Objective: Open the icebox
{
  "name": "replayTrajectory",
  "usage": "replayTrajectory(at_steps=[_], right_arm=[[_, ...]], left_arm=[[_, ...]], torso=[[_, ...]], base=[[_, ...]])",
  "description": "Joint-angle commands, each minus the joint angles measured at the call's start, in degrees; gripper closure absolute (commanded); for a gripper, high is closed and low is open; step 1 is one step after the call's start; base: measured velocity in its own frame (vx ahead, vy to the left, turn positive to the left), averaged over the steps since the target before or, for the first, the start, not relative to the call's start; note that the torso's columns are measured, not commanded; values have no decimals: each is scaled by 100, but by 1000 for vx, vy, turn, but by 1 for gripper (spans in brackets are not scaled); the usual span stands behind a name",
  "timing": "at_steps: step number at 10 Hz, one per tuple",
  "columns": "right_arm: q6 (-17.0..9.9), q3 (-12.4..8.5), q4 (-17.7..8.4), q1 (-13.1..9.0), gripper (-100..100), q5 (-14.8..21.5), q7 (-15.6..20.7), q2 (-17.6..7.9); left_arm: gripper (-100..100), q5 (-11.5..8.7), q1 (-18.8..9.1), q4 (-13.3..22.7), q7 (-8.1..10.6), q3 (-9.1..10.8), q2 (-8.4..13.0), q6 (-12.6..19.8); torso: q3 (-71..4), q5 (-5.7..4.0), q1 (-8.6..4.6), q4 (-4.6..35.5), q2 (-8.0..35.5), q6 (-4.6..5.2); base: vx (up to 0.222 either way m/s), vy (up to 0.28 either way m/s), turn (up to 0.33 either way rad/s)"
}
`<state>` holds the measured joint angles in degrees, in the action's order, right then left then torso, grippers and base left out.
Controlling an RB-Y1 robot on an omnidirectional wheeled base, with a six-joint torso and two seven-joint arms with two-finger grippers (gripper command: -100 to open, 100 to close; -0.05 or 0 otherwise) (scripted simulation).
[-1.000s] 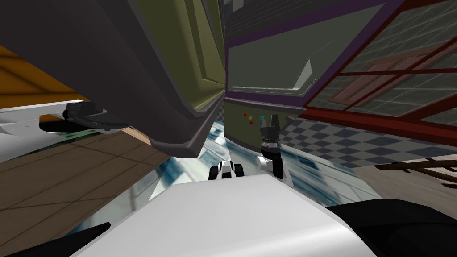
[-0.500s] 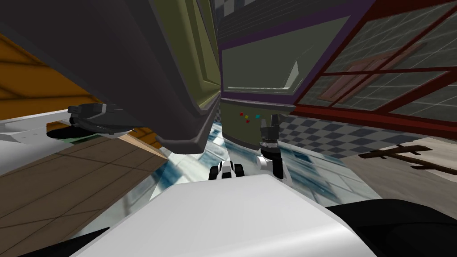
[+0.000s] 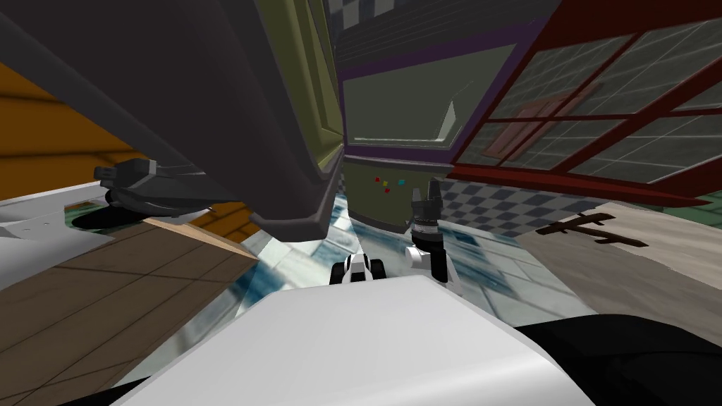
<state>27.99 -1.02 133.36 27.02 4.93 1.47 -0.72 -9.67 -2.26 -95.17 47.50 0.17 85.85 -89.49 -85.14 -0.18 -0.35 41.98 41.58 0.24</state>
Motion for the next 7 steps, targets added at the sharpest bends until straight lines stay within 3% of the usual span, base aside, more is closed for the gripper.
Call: replayTrajectory(at_steps=[1, 2, 3, 6, 7], right_arm=[[0, 0, 0, 0, 0, 0, 0, 0], [0, 0, 0, -2, 0, 0, 0, -1], [-1, -1, -1, -2, 0, 0, 0, -1], [0, 0, 0, 1, 0, 0, 0, 0], [0, 0, 0, 0, 0, 0, 0, 0]], left_arm=[[-100, -180, 481, -302, -27, 460, -284, 286], [-100, -180, 697, -493, -27, 652, -437, 402], [-100, -180, 857, -537, -27, 803, -437, 513], [-100, -180, 1405, -537, -27, 1313, -437, 513], [-100, -180, 1473, -537, -27, 1396, -437, 513]], torso=[[2, 2, 8, 0, 3, 1], [5, 5, 34, 6, 17, 12], [3, 8, 38, 9, 15, 3], [-10, -6, -8, 4, -8, -4], [-8, -6, -2, 3, -3, 0]], base=[[-55, 83, -275], [-78, 122, -375], [-43, 77, -337], [7, 3, -10], [6, -11, 4]])
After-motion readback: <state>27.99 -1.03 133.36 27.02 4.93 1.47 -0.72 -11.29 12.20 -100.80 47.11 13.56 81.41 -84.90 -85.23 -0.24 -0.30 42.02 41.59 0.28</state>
